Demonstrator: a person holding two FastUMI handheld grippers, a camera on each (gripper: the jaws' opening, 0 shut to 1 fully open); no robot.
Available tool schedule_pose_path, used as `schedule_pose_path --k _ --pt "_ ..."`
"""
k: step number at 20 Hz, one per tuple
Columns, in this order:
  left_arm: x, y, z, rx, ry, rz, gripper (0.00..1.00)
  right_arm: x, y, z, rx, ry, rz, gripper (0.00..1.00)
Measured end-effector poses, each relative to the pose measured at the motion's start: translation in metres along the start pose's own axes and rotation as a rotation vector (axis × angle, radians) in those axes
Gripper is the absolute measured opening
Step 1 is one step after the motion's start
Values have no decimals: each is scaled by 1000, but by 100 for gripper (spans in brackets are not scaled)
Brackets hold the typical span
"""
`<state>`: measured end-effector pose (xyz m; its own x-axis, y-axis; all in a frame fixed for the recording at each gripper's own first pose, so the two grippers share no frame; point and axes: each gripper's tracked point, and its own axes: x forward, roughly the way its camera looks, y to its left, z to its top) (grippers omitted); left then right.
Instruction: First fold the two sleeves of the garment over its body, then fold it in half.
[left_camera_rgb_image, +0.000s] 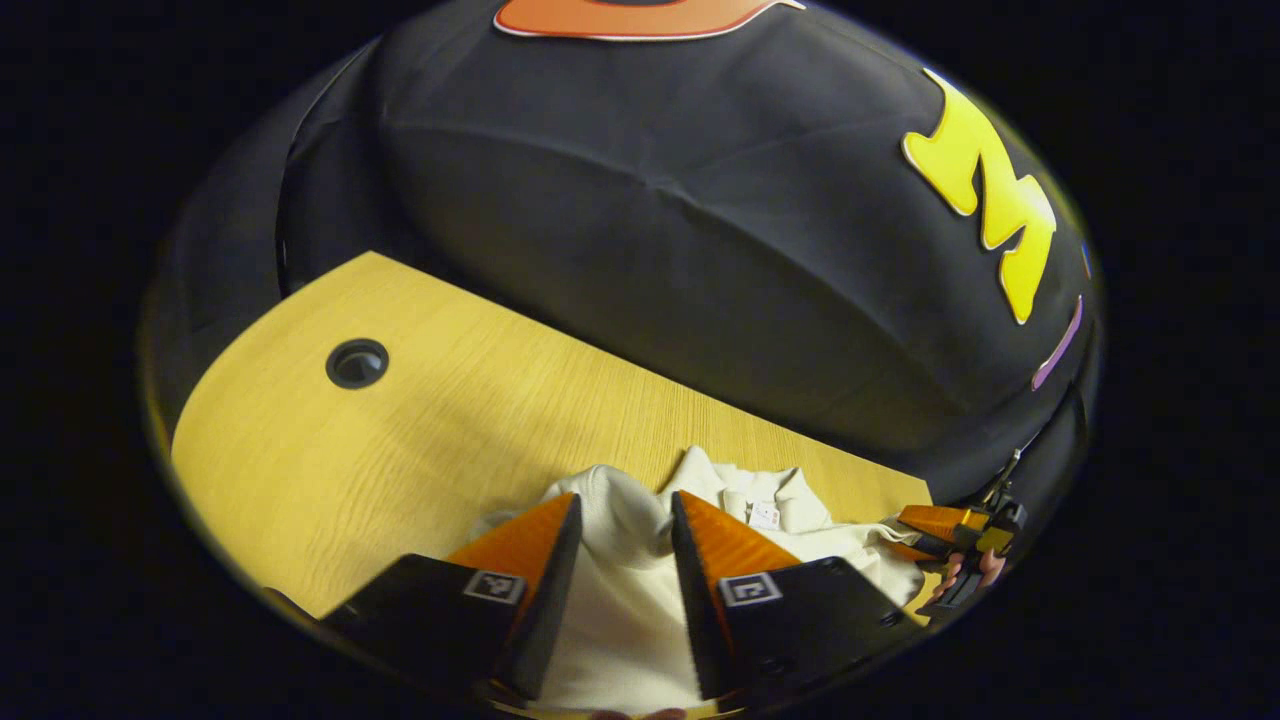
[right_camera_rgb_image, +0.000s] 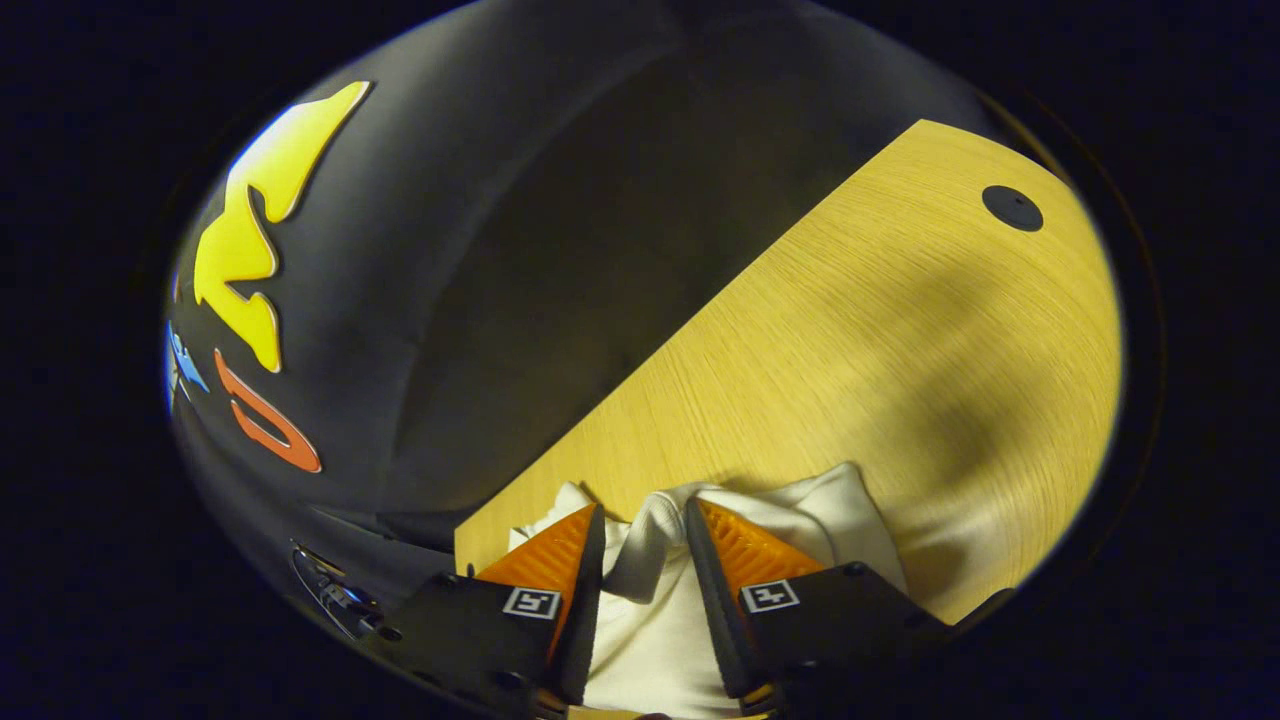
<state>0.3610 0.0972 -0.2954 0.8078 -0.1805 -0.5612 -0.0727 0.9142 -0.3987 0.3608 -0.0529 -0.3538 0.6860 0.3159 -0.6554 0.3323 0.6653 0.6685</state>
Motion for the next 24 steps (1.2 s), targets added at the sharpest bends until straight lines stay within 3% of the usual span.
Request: schedule_pose_path --k 1,2,3,4,5,7,8,9,11,12,13,16,20,24 --pt "-6 1 11 18 -29 10 82 -5 -2 0 -6 -4 -14 52" --pt "-9 1 19 31 -54 21 82 -10 3 2 -8 -8 -4 60" --pt "-18 0 27 40 -77 29 82 -16 14 9 5 -28 33 53" --pt "-29 -2 33 44 -95 33 98 -24 25 18 17 -63 70 65" --pt "-39 -4 39 46 -111 35 98 -34 35 27 12 -100 78 76" --pt "-67 -10 50 48 -138 39 98 -53 41 29 -57 -108 64 86" --pt "-85 -12 58 47 -164 52 98 -65 47 25 -91 -99 65 86" --pt "-106 -15 67 50 -202 64 98 -82 55 19 -127 -101 68 79" --pt "-153 -29 87 89 -283 78 98 -127 76 19 -236 -150 63 79" --pt "-177 -38 95 124 -325 81 98 -150 87 21 -317 -190 51 86" --pt "-203 -47 103 166 -377 98 98 -174 100 21 -393 -233 39 86" --pt "-284 -69 130 283 -529 212 98 -254 156 9 -581 -379 66 86" --pt "-375 -135 125 371 -639 148 98 -343 203 -5 -706 -602 80 86" --pt "-419 -170 98 393 -672 104 97 -407 214 -44 -802 -694 92 85"
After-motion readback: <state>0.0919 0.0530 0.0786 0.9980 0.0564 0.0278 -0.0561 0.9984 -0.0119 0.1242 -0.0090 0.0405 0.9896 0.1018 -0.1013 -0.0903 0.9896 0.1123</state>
